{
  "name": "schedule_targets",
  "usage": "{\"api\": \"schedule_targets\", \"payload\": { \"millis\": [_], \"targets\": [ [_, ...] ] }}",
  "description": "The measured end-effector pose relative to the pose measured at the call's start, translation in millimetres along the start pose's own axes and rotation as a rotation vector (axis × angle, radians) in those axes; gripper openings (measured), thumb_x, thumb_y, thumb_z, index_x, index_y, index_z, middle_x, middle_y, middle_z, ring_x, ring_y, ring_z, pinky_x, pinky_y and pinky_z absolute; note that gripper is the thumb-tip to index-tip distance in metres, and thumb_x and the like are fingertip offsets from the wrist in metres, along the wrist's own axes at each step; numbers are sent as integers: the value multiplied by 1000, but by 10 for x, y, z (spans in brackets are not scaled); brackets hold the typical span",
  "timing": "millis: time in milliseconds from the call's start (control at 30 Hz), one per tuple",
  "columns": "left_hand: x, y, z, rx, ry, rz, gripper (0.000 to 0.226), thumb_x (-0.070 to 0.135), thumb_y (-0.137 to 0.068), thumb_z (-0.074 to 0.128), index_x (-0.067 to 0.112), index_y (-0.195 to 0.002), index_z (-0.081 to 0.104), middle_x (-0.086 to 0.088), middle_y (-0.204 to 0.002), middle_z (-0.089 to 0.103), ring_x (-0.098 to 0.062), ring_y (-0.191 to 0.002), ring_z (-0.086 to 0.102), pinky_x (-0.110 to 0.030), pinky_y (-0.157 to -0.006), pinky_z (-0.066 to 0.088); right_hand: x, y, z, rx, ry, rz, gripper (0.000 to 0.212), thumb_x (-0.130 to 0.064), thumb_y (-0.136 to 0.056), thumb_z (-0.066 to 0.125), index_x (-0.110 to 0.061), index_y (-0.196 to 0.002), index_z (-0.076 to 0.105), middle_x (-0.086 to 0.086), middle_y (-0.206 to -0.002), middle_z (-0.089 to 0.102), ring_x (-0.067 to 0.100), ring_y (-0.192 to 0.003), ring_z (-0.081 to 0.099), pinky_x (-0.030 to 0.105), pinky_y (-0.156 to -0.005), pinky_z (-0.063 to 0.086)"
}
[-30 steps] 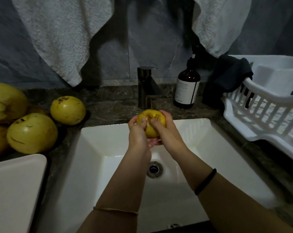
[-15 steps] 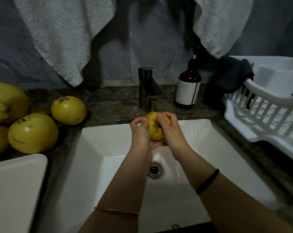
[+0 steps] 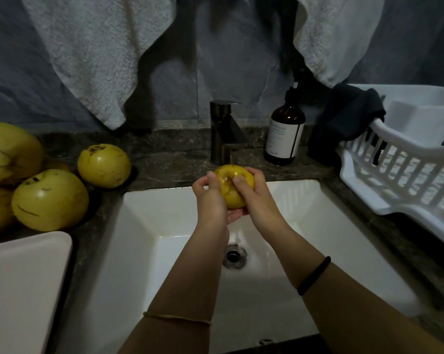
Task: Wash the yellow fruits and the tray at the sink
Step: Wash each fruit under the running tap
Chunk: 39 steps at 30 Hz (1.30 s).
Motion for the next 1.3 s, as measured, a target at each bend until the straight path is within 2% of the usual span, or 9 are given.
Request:
{"api": "schedule_targets", "payload": {
  "millis": [167, 300, 433, 567, 667, 800, 900, 1067, 1300],
  "targets": [
    [-56, -96, -4, 24, -104, 37, 36, 51, -100, 23, 27, -125, 34, -7, -106, 52, -19, -75, 57, -31, -56, 51, -22, 39, -27, 10, 51, -46, 53, -63, -86, 49, -39, -133, 39, -8, -120, 52, 20, -113, 55, 47, -99, 46],
    [-94, -188, -42, 57, -32, -125, 56, 60, -97, 18, 22, -135, 34, -21, -103, 62, -20, -53, 56, -19, -43, 46, -45, 32, -34, 34, -46, 0, 66, -77, -73, 50, -32, -122, 53, -7, -110, 61, 18, -104, 60, 49, -96, 48],
    [-137, -230, -58, 31, 77, -237, 66, 66, -94, 23, 16, -134, 42, -17, -79, 59, -14, -33, 49, -15, -38, 44, -70, 18, 3, -57, -191, 155, 73, -76, -64, 45, -27, -118, 52, 2, -117, 62, 19, -106, 61, 43, -101, 46],
    [-125, -220, -60, 28, 86, -221, 64, 63, -96, 24, 14, -134, 41, -19, -84, 60, -15, -34, 51, -16, -37, 45, -93, 25, -30, -130, -320, 244, 59, -67, -79, 49, -21, -116, 57, 6, -115, 66, 18, -102, 65, 33, -88, 53],
    [-111, -183, -75, -13, 154, -275, 62, 60, -97, 26, 11, -131, 43, -21, -85, 61, -21, -49, 57, -19, -38, 49, -96, 40, -64, -128, -280, 250, 54, -60, -83, 55, -15, -112, 63, 7, -106, 70, 16, -95, 67, 24, -75, 54],
    [-96, -203, -77, 15, 120, -225, 52, 55, -99, 24, 18, -133, 37, -22, -109, 60, -26, -58, 62, -26, -45, 53, -81, 49, -95, -10, -305, 229, 41, -48, -84, 63, -7, -90, 68, 6, -83, 71, 8, -70, 68, 16, -59, 52],
    [-80, -201, -68, 26, 97, -171, 46, 53, -100, 23, 23, -134, 34, -21, -117, 57, -28, -66, 62, -27, -47, 54, -47, 27, -114, 61, -273, 208, 47, -48, -81, 66, -1, -90, 69, 8, -82, 70, 12, -73, 66, 19, -69, 53],
    [-123, -246, -75, 23, 119, -201, 53, 56, -99, 23, 22, -137, 38, -22, -109, 61, -23, -56, 61, -22, -43, 53, -37, 18, -72, -18, -221, 210, 42, -57, -81, 59, -17, -91, 67, 4, -97, 72, 17, -98, 66, 33, -93, 50],
    [-151, -291, -77, 16, 89, -256, 62, 62, -96, 25, 17, -136, 40, -25, -106, 63, -20, -45, 58, -19, -38, 47, -44, 9, -36, -94, -149, 280, 56, -73, -78, 47, -24, -102, 56, 2, -115, 65, 17, -109, 58, 37, -99, 46]
  ]
}}
Point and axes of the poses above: each hand's wrist, its own y-axis away from the middle knuckle, its own z-axis out of the palm, x = y × z, the point moved 1 cm from there along -y, towards the middle knuckle
